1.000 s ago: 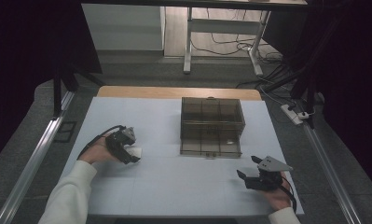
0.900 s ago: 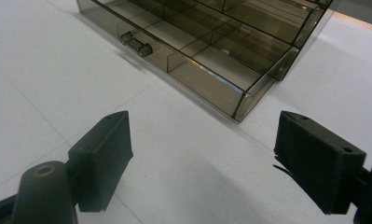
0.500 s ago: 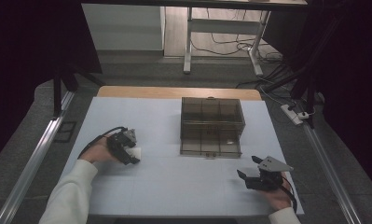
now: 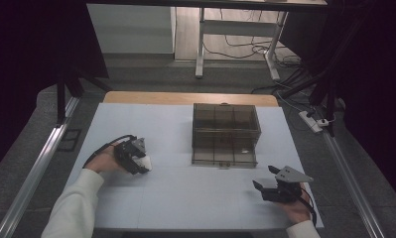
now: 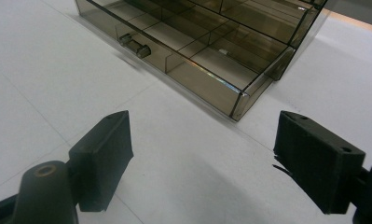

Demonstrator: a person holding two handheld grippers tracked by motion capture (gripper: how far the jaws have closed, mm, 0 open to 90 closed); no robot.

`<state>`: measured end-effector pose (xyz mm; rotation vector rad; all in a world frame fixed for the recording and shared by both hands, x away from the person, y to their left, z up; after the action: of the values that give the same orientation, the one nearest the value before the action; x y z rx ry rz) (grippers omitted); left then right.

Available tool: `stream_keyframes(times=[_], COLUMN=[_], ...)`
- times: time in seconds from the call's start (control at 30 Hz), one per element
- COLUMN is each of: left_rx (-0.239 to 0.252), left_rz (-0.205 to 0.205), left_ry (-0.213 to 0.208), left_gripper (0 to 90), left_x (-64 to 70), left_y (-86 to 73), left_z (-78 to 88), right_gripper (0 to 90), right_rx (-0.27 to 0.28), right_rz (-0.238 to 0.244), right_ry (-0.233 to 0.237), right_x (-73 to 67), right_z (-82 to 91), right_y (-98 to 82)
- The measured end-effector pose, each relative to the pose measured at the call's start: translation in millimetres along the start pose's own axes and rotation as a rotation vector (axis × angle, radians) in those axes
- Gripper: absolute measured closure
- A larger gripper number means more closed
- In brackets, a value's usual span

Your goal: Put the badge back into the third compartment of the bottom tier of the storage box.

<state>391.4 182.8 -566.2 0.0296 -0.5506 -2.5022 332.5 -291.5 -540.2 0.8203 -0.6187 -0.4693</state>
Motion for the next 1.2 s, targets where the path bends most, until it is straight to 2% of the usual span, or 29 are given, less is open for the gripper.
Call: stream_keyframes(times=[0.13,0.47,0.63,0.8,1.03,1.2], left_rx=[0.009,0.118,0.153,0.178,0.228,0.249], left_rz=[0.012,0.091,0.123,0.133,0.181,0.187], left_ry=[0.001,-0.018,-0.022,-0.022,-0.025,-0.020], left_gripper=[33.2,33.1,33.1,33.1,33.1,33.1], left_x=[-0.7,0.3,2.4,4.8,7.8,11.0], left_y=[-0.4,0.2,1.3,1.0,4.4,7.7], left_z=[1.0,11.7,16.5,22.0,28.4,31.7], right_gripper=[19.2,19.2,19.2,19.3,19.3,19.3], right_rx=[0.002,0.006,0.011,0.007,0.014,0.011], right_rz=[0.000,-0.001,0.000,-0.001,-0.004,-0.004], right_ry=[0.000,0.001,0.001,0.005,0.003,0.004], right_x=[0.3,0.8,0.7,0.5,0.5,0.4], right_z=[0.1,0.2,0.2,-0.2,0.3,0.5], right_y=[0.1,0.6,0.7,0.5,0.9,0.6])
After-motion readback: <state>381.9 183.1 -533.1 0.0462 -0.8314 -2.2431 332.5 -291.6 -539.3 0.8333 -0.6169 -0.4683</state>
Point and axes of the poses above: each handheld gripper's, and its own axes: z roughly backward along the jaws, y roughly out of its top, x roughly to its right, the point moved 5 cm from there along -z, roughly forward along the jaws, and after that the axes turned 13 degrees about z, right-handed, at the moved point
